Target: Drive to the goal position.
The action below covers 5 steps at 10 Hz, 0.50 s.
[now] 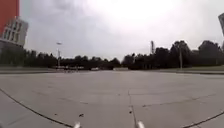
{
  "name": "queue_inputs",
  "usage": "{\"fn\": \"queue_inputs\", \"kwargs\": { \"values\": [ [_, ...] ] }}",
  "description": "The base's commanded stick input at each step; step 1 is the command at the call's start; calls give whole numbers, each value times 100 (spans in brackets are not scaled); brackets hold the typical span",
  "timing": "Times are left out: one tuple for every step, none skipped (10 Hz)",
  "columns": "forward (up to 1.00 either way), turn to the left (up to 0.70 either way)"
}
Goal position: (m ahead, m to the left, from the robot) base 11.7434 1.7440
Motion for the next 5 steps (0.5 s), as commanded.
{"fn": "queue_inputs", "kwargs": {
  "values": [
    [50, 0],
    [50, 0],
    [50, 0],
    [50, 0],
    [50, 0]
  ]
}}
